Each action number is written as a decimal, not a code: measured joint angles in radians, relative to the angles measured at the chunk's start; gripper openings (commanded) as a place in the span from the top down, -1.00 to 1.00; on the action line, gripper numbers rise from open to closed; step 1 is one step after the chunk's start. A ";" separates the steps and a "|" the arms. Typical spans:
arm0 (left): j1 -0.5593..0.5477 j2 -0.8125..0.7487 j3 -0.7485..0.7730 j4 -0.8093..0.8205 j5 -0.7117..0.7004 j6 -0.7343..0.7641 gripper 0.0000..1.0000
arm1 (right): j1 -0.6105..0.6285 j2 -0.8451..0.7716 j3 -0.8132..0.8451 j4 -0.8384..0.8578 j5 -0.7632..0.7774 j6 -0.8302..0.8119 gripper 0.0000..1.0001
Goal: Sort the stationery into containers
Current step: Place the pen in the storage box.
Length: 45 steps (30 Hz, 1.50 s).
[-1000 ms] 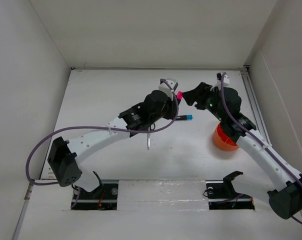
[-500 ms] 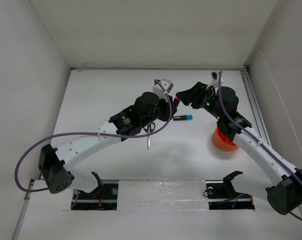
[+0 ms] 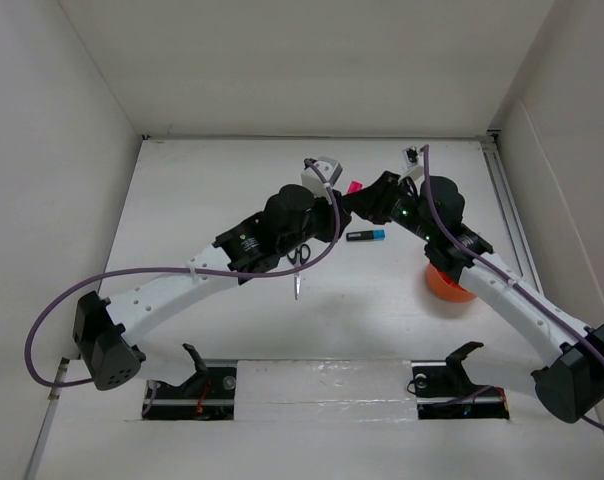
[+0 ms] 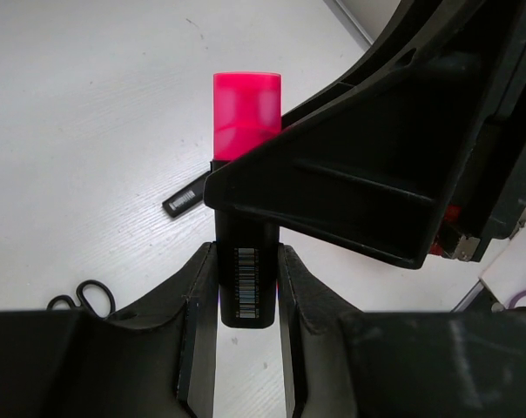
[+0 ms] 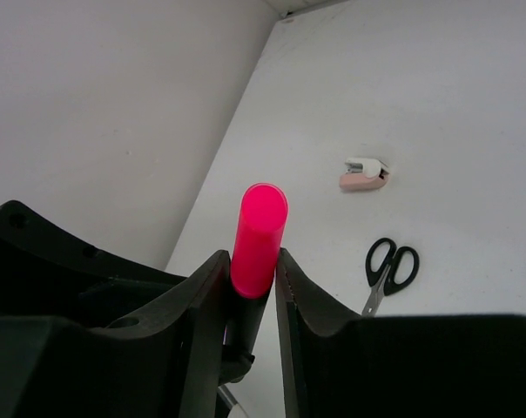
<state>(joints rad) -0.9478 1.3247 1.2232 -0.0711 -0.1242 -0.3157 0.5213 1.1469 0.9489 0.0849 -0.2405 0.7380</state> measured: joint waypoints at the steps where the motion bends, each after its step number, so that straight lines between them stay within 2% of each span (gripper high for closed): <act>1: 0.000 0.000 0.000 0.000 0.000 0.000 1.00 | 0.003 0.000 0.000 0.002 0.000 0.000 0.39; 8: 0.000 0.002 -0.001 0.000 0.000 0.005 1.00 | 0.004 0.000 0.000 0.006 0.004 -0.008 0.42; 10: 0.000 0.002 -0.004 0.003 -0.001 0.007 1.00 | 0.004 0.002 0.000 0.006 0.005 -0.008 0.56; 11: 0.000 0.002 -0.005 0.003 0.000 0.009 1.00 | 0.004 0.005 0.000 0.006 0.005 -0.008 0.89; 12: 0.001 0.002 -0.007 0.003 -0.001 0.011 1.00 | 0.004 0.008 0.000 0.006 0.006 -0.008 1.00; 15: 0.001 0.002 -0.016 0.002 -0.006 0.016 1.00 | 0.004 0.019 0.000 0.007 0.005 -0.014 1.00; 18: 0.002 0.002 -0.017 -0.008 -0.014 0.019 0.14 | 0.008 0.024 0.000 0.008 0.012 -0.040 1.00; 19: 0.002 0.002 -0.017 -0.009 -0.016 0.009 -0.59 | 0.009 0.021 0.000 0.008 0.021 -0.058 1.00; 20: 0.001 0.002 -0.017 -0.011 -0.016 0.020 -0.99 | 0.004 0.014 0.000 0.005 0.039 -0.082 1.00; 24: -0.002 -0.009 -0.017 -0.058 -0.049 -0.023 -1.00 | -0.079 -0.042 0.000 -0.025 0.143 -0.161 1.00; 30: -0.002 -0.061 0.037 -0.279 -0.198 -0.132 -1.00 | -0.148 -0.117 0.002 -0.143 0.495 -0.216 1.00; 36: 0.026 -0.192 0.059 -0.532 -0.398 -0.253 -1.00 | -0.150 -0.006 0.062 -0.347 0.856 -0.173 1.00; 40: 0.088 -0.309 -0.030 -0.586 -0.486 -0.298 -1.00 | -0.153 0.058 0.102 -0.480 1.042 -0.103 1.00; 45: 0.092 -0.362 -0.152 -0.632 -0.518 -0.331 -1.00 | -0.183 0.051 0.111 -0.557 1.165 -0.053 1.00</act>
<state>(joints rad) -0.8555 0.9630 1.0714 -0.7029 -0.6422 -0.6468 0.3386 1.1984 1.0599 -0.4725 0.9241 0.6853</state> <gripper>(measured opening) 0.997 0.281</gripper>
